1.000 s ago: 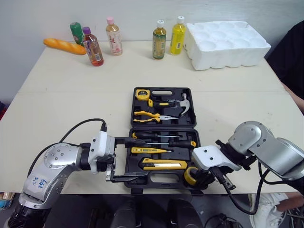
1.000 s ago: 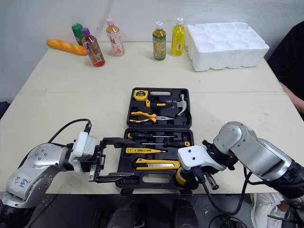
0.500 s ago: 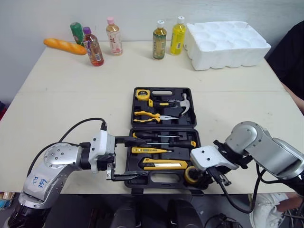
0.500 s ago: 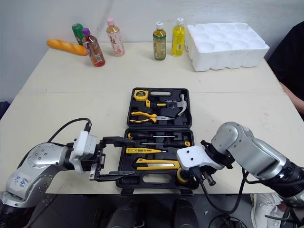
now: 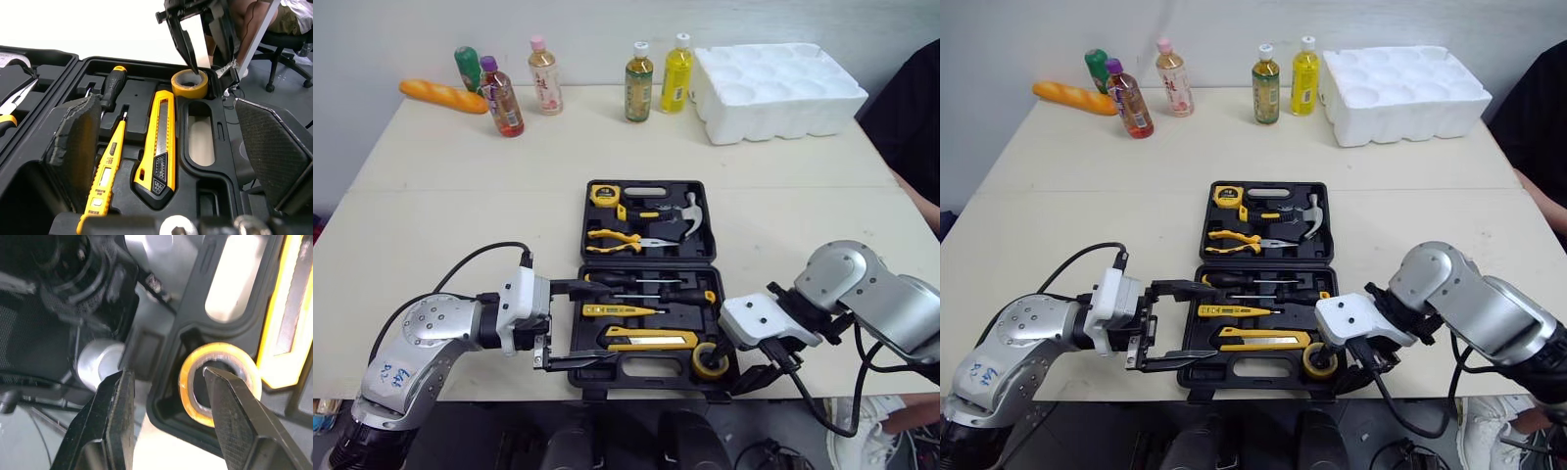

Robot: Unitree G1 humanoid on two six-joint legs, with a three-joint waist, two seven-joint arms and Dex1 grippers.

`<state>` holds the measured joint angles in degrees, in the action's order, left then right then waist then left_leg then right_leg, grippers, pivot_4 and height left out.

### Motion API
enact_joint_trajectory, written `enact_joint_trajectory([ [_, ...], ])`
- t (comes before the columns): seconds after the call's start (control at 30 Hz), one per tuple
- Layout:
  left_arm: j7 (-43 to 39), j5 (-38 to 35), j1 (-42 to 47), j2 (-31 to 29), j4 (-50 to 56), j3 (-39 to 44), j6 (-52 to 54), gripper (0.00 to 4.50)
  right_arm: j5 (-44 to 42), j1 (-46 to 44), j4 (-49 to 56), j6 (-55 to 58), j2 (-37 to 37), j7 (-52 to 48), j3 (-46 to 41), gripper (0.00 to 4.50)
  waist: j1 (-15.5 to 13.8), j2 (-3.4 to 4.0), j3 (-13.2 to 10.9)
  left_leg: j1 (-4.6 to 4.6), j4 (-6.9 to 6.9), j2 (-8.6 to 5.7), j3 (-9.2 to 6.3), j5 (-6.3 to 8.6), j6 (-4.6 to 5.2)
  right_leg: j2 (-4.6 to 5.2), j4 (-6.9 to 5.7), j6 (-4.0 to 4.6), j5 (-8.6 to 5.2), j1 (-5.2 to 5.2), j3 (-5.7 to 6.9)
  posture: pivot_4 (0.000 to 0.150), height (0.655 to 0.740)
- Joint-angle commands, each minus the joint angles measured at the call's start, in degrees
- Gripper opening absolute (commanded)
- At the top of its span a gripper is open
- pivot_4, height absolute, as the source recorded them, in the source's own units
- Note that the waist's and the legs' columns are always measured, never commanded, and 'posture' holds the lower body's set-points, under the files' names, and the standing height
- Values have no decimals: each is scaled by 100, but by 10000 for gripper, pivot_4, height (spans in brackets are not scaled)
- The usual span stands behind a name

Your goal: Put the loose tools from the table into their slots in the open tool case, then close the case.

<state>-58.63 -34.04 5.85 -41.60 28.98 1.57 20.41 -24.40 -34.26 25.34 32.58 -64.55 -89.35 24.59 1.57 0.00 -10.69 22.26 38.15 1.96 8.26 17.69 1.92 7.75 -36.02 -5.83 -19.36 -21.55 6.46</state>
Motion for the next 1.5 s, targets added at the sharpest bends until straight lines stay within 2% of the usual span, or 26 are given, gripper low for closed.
enact_joint_trajectory([
  [0.03,46,-33,-8,8,153,162,-119,45000,-1025,368,-78,-131,284,-223,-985,23260,-8,-4,0,0,0,0,-1,0,0,0,1,0,0,2,0,1500,7400],
  [0.13,42,-10,48,26,91,156,-170,45000,-1528,809,-85,83,441,1,-1533,23260,-15,-4,0,0,1,0,-2,1,2,-1,2,0,0,5,1,1500,7400],
  [0.17,29,12,77,28,60,133,-190,45000,-1521,987,-102,-3,528,116,-1655,21039,-25,-5,1,0,1,-1,-2,1,3,0,2,0,0,5,1,1500,7400],
  [0.23,-8,39,124,30,-4,100,-228,45000,-1387,1283,-101,-277,645,212,-1747,15634,-35,-10,3,0,2,-2,-3,2,6,1,2,0,0,7,3,1500,7400],
  [0.33,-111,-14,197,45,-70,49,-244,45000,-1190,1754,-97,-574,951,511,-1783,978,-36,-13,5,-1,3,-4,-2,2,6,0,1,-1,1,7,1,1500,7400],
  [0.37,-172,-60,214,36,-78,32,-222,45000,-958,1901,-179,-926,1072,564,-1733,411,-39,-20,9,-1,2,-4,-2,2,6,0,1,-1,1,7,2,1500,7400],
  [0.47,-398,-193,221,-16,-101,30,-166,45000,-397,2188,-420,-1754,1228,425,-1544,411,-44,-21,10,-1,2,-8,1,2,6,-7,-1,-1,1,6,1,1500,7400],
  [0.6,-554,-195,273,-17,-192,107,-266,45000,-438,2331,-855,-1786,1755,903,-1665,411,-10,-31,14,-6,2,-7,4,1,7,-9,-3,-3,1,7,-2,1500,7400],
  [0.67,-694,-107,255,-65,-248,100,-404,45000,-304,2394,-1034,-1916,1811,890,-1650,411,-16,-30,14,-8,2,-4,4,0,5,-10,-5,-3,1,6,-2,1500,7400],
  [0.77,-825,-125,166,-130,-307,203,-473,45000,354,2614,-1680,-2481,1737,818,-1377,411,-17,-33,15,-7,1,-7,4,1,6,-10,-1,-2,1,8,-2,1500,7400],
  [0.9,-920,-85,137,-203,-372,226,-555,45000,612,2749,-2039,-2858,1792,780,-1181,411,-24,-53,29,-13,1,-8,3,1,7,-9,-1,-2,1,14,-1,1500,7400],
  [1.1,-946,-85,95,-284,-453,265,-555,45000,759,2821,-2731,-3258,1933,915,-1118,411,-15,-104,60,-33,0,1,-3,5,2,-4,7,-2,1,41,1,1500,7400],
  [1.2,-934,-104,47,-326,-436,273,-506,45000,653,2798,-3139,-3184,2093,1048,-1194,411,-10,-113,80,-117,-20,8,-4,21,-5,-1,34,2,-1,121,0,1500,7400],
  [1.33,-870,-121,-14,-359,-367,311,-411,45000,491,2728,-3793,-3438,2201,744,-1312,411,-2,-144,122,-123,-21,23,-5,52,-44,-2,35,13,4,121,0,1500,7400],
  [1.5,-845,-98,-106,-420,-343,350,-370,45000,305,2632,-3792,-3450,2284,558,-1296,411,-8,-157,136,-125,-20,23,-5,53,-45,3,40,18,7,124,0,1500,7400],
])
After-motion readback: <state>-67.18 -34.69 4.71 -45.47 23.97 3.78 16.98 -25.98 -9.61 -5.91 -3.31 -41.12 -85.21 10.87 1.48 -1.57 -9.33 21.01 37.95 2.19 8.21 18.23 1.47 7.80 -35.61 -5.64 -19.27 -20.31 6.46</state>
